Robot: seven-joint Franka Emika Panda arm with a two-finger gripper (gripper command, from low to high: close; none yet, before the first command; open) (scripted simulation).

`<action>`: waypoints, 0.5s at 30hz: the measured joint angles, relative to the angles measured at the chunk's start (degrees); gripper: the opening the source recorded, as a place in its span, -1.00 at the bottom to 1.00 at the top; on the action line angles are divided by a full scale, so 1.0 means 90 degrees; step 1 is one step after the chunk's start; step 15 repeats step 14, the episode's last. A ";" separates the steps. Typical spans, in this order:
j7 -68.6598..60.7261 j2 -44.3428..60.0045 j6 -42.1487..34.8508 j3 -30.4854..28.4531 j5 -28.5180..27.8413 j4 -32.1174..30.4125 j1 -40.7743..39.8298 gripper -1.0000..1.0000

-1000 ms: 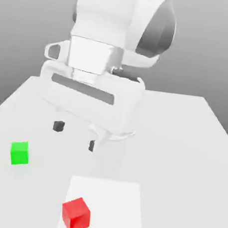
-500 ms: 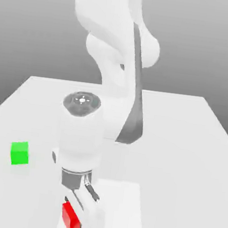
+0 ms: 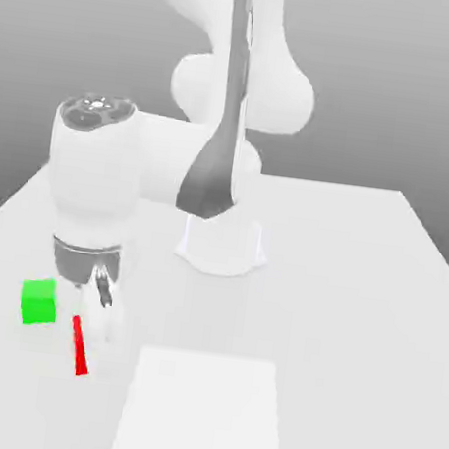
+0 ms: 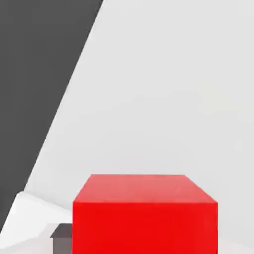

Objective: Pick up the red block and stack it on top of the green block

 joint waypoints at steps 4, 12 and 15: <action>0.0132 -0.0852 -0.0035 -0.0513 0.0113 -0.0762 -0.0935 -1.00; -0.0216 0.0348 0.1289 -0.0585 0.0676 -0.0880 -0.1052 1.00; -0.0216 0.0348 0.1289 -0.0585 0.0676 -0.0880 -0.1053 1.00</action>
